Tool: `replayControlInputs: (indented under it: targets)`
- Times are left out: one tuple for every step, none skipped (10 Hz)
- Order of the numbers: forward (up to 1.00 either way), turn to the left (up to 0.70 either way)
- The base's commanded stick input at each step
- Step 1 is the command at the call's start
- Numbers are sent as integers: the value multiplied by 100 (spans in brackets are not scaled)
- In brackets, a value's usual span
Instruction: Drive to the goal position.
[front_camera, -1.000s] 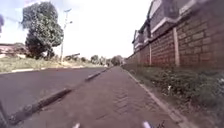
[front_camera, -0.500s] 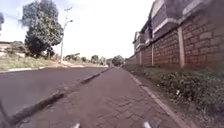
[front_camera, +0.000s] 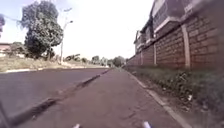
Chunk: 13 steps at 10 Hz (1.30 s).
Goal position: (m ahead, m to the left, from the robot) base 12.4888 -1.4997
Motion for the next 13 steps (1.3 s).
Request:
replayControlInputs:
  targets:
    - [70,0]
    - [70,0]
    - [70,0]
    - [70,0]
    - [70,0]
    - [70,0]
    - [70,0]
    - [70,0]
    - [70,-1]
    - [70,-16]
    - [70,-35]
    - [70,-35]
    - [70,-31]
